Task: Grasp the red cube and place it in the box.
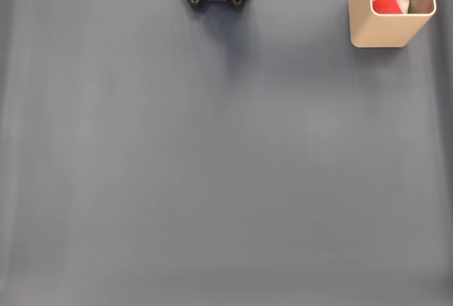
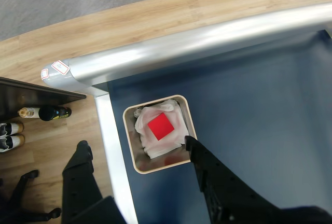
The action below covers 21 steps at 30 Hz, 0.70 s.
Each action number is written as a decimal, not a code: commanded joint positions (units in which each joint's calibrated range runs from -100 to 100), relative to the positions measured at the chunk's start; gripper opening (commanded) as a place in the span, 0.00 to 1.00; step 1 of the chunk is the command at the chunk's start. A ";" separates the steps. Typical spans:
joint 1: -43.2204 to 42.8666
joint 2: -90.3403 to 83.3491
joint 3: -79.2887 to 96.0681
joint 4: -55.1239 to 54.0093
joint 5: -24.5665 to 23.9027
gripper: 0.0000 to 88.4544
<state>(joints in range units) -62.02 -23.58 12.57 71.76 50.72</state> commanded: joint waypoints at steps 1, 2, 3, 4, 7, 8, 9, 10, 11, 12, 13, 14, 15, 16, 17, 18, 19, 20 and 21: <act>0.58 -3.03 -1.07 -0.77 -0.15 0.46; 0.58 -3.11 -1.07 -0.77 -0.15 0.46; 0.58 -3.20 -1.07 -0.77 -0.15 0.46; 0.58 -3.20 -1.07 -0.69 -0.15 0.46; 0.58 -3.37 -0.98 -0.69 -0.24 0.46; 0.58 -3.37 -0.98 -0.69 -0.24 0.46; 0.58 -3.46 -0.98 -0.69 -0.24 0.46; 0.58 -3.55 -0.98 -0.77 -0.24 0.45; 0.58 -3.55 -1.07 -0.77 -0.24 0.44; 0.58 -3.55 -1.16 -0.77 -0.24 0.43; 0.65 -3.55 -1.25 -0.77 -0.29 0.41; 0.73 -3.55 -1.35 -0.77 -0.39 0.38; 0.80 -3.46 -1.44 -0.77 -0.54 0.33; 0.87 -3.46 -1.44 -0.77 -0.59 0.29; 1.01 -3.46 -1.44 -0.69 -0.59 0.25; 1.22 -3.46 -1.53 -0.69 -0.59 0.19; 1.51 -3.46 -1.71 -0.69 -0.59 0.13; 1.79 -3.55 -1.89 -0.69 -0.59 0.09; 2.22 -3.63 -2.17 -0.69 -0.54 0.04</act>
<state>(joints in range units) -61.20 -24.01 12.57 71.76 50.48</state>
